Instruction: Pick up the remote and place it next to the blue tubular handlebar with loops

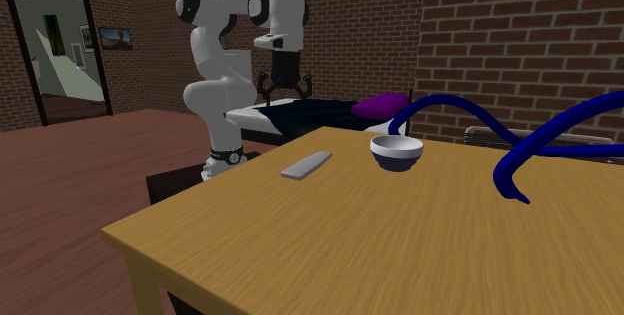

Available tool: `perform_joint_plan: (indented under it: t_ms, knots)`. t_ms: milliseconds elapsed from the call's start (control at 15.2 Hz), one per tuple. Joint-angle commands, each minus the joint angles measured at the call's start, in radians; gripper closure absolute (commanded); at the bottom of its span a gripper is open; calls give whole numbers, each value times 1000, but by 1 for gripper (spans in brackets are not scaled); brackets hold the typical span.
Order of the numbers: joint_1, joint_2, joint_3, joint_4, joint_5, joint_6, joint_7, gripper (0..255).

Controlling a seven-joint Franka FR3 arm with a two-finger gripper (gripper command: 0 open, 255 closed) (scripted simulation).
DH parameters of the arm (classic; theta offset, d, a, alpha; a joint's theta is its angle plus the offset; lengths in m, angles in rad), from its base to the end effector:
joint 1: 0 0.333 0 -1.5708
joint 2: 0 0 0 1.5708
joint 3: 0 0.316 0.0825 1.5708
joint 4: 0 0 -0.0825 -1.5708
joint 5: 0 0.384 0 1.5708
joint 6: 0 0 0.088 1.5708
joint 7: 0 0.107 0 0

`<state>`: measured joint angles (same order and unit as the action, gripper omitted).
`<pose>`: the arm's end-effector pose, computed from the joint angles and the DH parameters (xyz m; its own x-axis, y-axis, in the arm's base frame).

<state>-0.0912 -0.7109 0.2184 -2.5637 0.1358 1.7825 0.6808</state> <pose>0.3270 0.0575 0.4795 0.7969 -0.6016 -0.0540 -0.5989 -0.7986 0.0589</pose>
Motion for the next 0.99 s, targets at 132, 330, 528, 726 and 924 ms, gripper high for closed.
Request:
perform_joint_plan:
  t_ms: [132, 330, 528, 726, 924]
  knots:
    - [-41, 87, 92, -52, 60, 181, 221, 0]
    - [-81, 177, 162, -68, 86, 317, 381, 0]
    - [-130, 286, 230, -67, 87, 454, 549, 0]
    - [-143, 328, 250, -79, 82, 512, 584, 0]
    - [-147, 361, 260, -97, 78, 563, 590, 0]
